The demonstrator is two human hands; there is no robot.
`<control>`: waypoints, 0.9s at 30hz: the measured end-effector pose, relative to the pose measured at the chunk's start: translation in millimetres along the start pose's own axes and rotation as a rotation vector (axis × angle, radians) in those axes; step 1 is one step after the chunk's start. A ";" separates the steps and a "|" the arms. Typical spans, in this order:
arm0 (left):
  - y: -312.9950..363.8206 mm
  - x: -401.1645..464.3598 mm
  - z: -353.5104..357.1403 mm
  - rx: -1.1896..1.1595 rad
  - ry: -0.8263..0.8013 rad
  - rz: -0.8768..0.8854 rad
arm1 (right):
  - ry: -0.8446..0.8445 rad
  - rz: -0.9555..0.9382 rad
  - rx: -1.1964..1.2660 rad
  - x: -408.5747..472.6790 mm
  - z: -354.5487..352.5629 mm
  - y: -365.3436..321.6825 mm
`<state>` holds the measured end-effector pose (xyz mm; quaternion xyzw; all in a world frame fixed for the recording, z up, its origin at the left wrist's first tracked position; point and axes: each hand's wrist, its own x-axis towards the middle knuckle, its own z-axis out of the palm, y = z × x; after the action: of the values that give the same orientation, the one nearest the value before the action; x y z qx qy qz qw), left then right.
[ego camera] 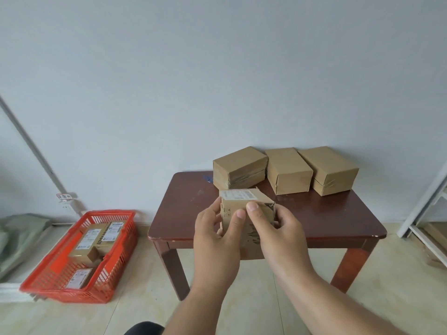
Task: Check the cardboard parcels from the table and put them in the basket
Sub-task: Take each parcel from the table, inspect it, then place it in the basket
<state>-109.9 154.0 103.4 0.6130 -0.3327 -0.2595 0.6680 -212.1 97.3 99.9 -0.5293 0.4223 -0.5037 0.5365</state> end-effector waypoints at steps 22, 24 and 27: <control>5.8 -1.3 -7.8 -0.123 -0.084 -0.095 | -0.039 0.106 0.087 -10.7 12.6 -4.7; 5.9 1.4 -10.4 -0.108 -0.074 -0.085 | -0.076 0.081 0.081 -15.1 10.9 -3.8; 6.2 5.2 -13.6 -0.088 -0.053 -0.057 | -0.140 0.037 0.066 -19.5 8.9 -3.7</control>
<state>-96.5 159.6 109.9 0.5851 -0.3212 -0.3090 0.6775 -206.3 118.1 102.7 -0.5373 0.3767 -0.4691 0.5911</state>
